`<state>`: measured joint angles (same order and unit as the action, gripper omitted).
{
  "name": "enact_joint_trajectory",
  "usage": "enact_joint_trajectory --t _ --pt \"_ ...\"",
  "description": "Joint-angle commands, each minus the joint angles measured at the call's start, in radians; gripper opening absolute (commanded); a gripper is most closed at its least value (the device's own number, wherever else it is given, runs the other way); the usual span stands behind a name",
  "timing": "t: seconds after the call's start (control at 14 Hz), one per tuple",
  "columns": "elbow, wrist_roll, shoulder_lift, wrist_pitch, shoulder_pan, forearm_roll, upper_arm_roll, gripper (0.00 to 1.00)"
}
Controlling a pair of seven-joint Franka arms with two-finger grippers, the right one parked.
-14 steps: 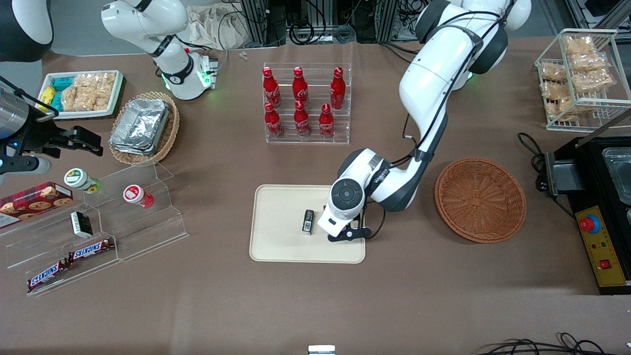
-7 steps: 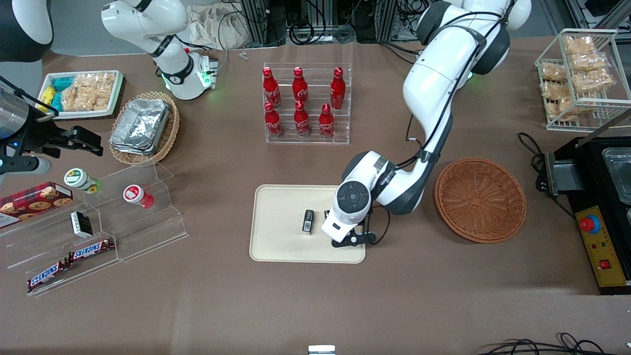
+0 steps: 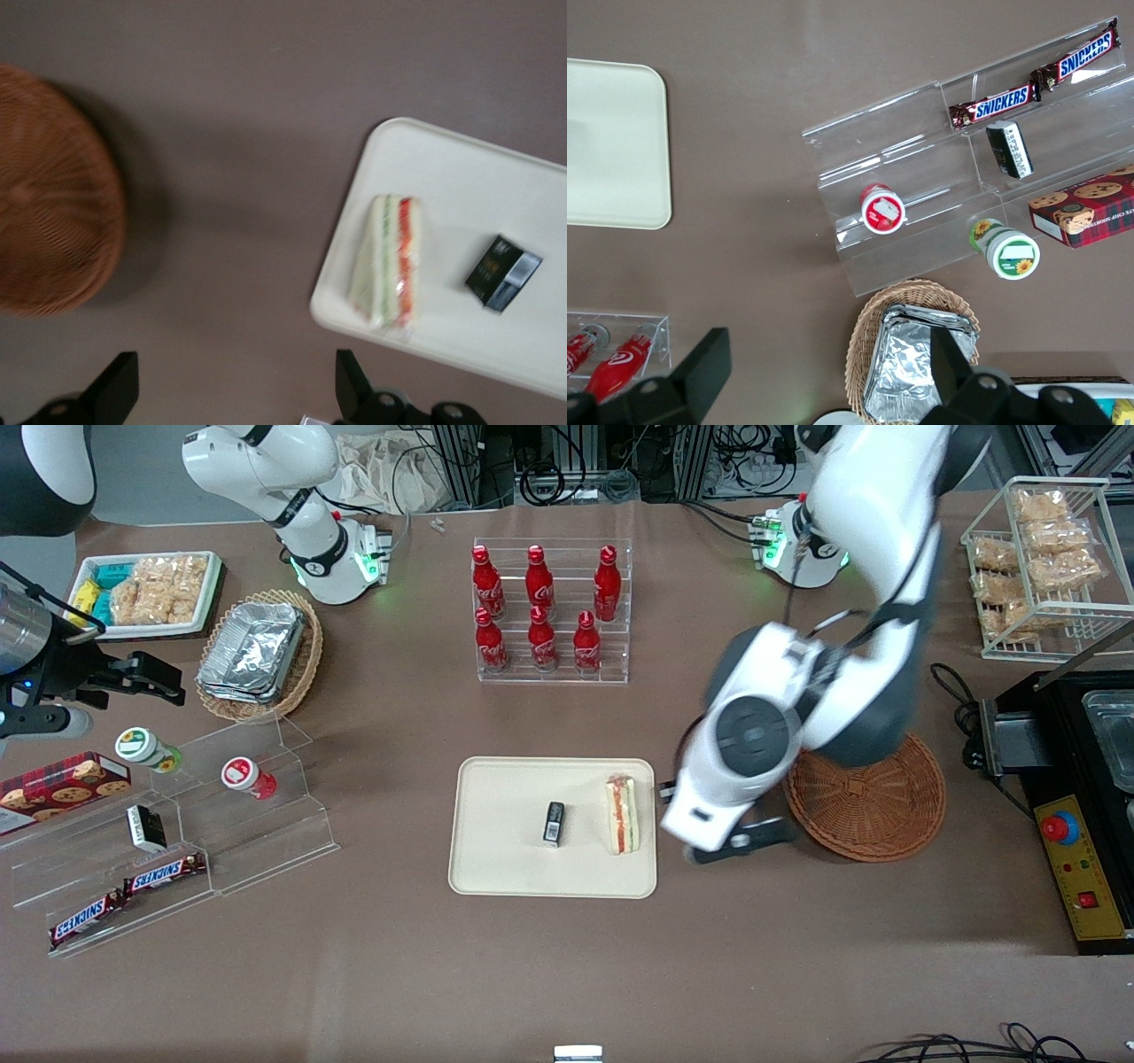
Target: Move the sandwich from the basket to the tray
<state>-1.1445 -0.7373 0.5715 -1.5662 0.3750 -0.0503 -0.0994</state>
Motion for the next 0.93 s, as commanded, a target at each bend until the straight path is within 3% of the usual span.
enact_joint_trajectory --t 0.0,0.29,0.57,0.86 --pt "-0.181 0.117 -0.171 -0.006 -0.096 0.015 -0.011 1.00" --pt "-0.406 0.290 -0.414 -0.040 -0.227 0.033 -0.010 1.00" --pt "-0.728 0.522 -0.634 -0.239 -0.358 0.047 -0.005 1.00" --pt "-0.671 0.720 -0.599 -0.184 -0.421 0.038 -0.003 1.00"
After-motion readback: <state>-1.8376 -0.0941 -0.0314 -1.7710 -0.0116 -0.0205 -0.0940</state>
